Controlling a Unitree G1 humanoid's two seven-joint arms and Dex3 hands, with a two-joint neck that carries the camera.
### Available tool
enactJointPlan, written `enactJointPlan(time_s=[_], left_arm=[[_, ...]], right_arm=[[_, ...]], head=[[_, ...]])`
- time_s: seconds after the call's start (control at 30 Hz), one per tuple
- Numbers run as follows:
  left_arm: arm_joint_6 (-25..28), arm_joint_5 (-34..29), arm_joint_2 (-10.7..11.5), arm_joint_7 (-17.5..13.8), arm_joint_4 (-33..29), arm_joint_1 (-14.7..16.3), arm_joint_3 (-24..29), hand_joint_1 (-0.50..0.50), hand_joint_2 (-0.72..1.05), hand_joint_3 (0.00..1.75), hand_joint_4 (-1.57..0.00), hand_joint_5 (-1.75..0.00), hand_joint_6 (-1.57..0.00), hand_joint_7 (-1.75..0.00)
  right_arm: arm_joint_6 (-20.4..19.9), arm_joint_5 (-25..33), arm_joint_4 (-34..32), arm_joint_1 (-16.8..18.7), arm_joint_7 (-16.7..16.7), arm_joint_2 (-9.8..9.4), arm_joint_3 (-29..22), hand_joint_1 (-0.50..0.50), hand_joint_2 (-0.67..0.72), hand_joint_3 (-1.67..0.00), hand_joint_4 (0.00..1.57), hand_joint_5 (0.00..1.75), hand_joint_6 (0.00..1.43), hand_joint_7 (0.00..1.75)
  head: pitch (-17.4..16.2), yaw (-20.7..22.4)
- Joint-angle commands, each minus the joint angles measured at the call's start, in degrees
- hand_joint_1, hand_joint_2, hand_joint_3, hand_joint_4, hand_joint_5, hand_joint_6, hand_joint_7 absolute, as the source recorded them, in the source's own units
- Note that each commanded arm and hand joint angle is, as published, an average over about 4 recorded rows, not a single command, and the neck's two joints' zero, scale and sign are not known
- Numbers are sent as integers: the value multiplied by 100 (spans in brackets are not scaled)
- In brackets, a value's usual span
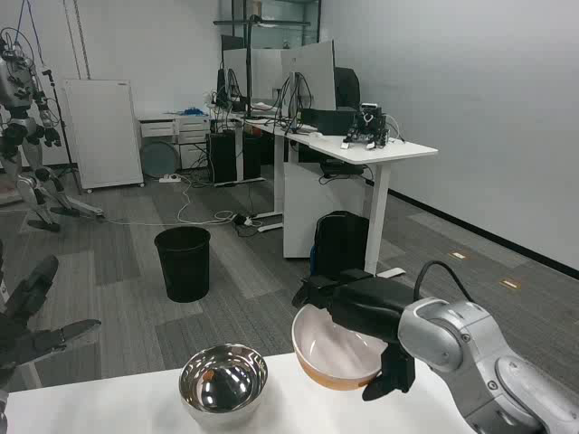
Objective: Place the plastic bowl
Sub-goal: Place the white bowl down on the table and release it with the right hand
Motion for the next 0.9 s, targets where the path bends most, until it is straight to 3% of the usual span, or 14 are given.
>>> enactJointPlan(time_s=[0.03, 0.1, 0.67, 0.8, 0.9], left_arm=[[-33, 61, -108, -15, -37, -130, 121, -50, 25, 0, 0, 0, 0, 0], [-33, 65, -108, -15, -32, -138, 117, -50, 25, 0, 0, 0, 0, 0], [-14, 102, -108, -15, -15, -179, 69, -50, 25, 0, 0, 0, 0, 0], [-11, 102, -134, -15, -19, -157, 62, -50, 25, 0, 0, 0, 0, 0], [-16, 102, -167, -15, -19, -103, 93, -50, 25, 0, 0, 0, 0, 0]], right_arm=[[-81, 155, 456, -137, 16, 102, -186, -42, -60, -135, 154, 78, 26, 154], [-81, 168, 473, -132, 16, 97, -181, -44, -60, -135, 154, 78, 26, 154], [-141, 234, 629, -185, 16, 126, -78, -42, -60, -135, 154, 78, 26, 154], [-354, 54, 681, -9, -2, 396, -111, -45, -60, -135, 154, 78, 26, 154], [-807, -304, 809, 327, -112, 770, -298, -46, -60, -135, 154, 78, 31, 154]], head=[[-415, 195], [-260, 100], [-331, 91], [-372, 213], [-404, 301]])
